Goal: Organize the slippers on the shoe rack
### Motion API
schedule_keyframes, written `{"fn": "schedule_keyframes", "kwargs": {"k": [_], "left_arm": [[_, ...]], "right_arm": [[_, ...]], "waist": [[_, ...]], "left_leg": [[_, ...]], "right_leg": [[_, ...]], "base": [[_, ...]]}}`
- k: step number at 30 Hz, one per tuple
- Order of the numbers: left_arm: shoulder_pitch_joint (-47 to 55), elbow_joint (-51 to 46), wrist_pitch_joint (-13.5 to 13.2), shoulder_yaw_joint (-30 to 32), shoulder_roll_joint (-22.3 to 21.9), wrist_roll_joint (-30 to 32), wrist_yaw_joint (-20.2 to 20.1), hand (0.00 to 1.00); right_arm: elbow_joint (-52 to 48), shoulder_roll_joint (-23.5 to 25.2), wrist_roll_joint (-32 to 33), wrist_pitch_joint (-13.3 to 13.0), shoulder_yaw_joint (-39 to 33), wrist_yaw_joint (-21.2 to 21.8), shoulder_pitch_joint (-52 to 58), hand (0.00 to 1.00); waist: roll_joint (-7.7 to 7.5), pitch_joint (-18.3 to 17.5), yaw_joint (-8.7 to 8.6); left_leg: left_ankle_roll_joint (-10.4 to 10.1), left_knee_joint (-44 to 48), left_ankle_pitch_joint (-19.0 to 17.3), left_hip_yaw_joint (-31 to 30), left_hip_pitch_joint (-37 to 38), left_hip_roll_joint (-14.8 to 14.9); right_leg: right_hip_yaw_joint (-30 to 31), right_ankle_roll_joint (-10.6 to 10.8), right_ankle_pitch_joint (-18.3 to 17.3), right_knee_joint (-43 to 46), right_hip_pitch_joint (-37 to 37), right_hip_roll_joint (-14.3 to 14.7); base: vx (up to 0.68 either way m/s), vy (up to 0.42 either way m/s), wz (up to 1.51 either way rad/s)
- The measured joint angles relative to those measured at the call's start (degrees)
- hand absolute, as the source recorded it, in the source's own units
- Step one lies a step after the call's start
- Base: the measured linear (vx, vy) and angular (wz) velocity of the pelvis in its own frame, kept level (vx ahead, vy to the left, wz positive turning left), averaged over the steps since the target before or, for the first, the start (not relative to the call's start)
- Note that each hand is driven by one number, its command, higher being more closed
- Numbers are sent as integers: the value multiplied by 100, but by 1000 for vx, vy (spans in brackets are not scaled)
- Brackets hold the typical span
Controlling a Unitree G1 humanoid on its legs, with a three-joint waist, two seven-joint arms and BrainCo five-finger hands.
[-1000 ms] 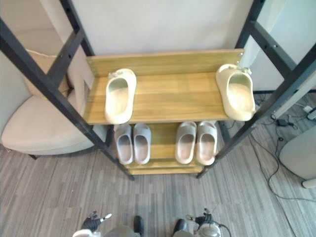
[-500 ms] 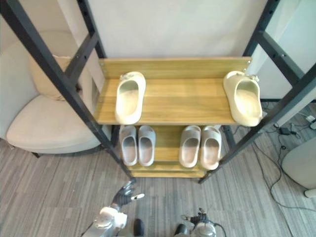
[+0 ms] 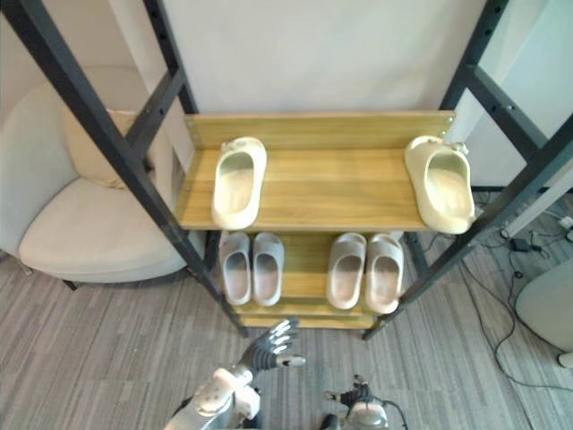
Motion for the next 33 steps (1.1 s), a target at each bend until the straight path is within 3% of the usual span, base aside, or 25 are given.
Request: {"fn": "schedule_keyframes", "kwargs": {"k": [11, 20, 25, 33], "left_arm": [[-761, -951, -43, -288, -19, -944, 155, 0], [-1611, -1595, -166, -578, -417, -1011, 672, 0], [-2036, -1840, -276, -324, -606, -881, 1003, 0], [-2561, -1936, -300, 722, -657, -652, 1346, 0]], "right_arm": [[-2, -14, -3, 81, 364, 0, -20, 0], [124, -7, -3, 111, 576, -59, -33, 0], [218, -35, -2, 112, 615, -140, 24, 0], [215, -41, -2, 121, 615, -119, 58, 0]], "waist": [[32, -141, -8], [38, -202, -12], [51, -284, -68], [98, -347, -89]], "left_leg": [[2, -2, -1, 58, 69, -8], [14, 25, -13, 110, 61, 6], [20, 66, -42, 144, 58, 5], [18, 62, -43, 160, 59, 7]], "right_leg": [[58, -18, 15, -4, 37, 5], [146, -14, 13, 81, 23, -34], [205, 4, -2, 143, -12, -56], [230, 15, -11, 158, -35, -62]], "base": [[-6, 4, -3], [-9, 7, -2], [-22, 13, -4], [0, 1, -1]]}}
